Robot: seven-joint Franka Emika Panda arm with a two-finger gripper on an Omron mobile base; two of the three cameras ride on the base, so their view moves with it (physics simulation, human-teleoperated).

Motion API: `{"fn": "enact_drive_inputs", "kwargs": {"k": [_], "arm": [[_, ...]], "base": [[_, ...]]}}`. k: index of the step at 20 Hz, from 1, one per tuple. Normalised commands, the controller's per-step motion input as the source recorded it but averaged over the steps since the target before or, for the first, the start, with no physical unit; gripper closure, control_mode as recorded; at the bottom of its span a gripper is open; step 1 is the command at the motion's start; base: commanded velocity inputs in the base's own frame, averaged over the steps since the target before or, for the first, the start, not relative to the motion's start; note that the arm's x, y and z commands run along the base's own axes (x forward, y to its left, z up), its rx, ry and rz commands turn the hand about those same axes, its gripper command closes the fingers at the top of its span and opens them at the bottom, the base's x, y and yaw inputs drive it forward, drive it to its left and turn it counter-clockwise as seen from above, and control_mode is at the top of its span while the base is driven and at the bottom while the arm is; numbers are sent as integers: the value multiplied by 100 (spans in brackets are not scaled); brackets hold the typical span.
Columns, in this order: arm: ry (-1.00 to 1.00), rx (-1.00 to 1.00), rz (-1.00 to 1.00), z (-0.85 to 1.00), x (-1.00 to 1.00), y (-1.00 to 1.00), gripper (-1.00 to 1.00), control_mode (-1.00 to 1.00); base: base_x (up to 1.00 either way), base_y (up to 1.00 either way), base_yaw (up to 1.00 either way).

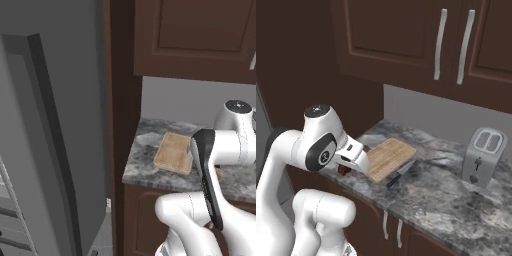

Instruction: Retrieve the chicken drumstick from the fridge and place it on the cutting board.

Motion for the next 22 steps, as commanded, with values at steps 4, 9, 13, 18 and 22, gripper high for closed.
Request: {"fn": "enact_drive_inputs", "kwargs": {"k": [4,9,13,18,22], "arm": [[0,0,0,0,0,0,100,100],[0,0,3,-3,16,0,100,-100],[2,0,5,-28,60,0,100,-100],[15,0,3,-40,86,-13,100,-100],[15,0,0,-95,100,-35,100,-100]], "base": [[27,3,10],[13,1,3],[0,0,0],[0,0,0],[0,0,0]]}}
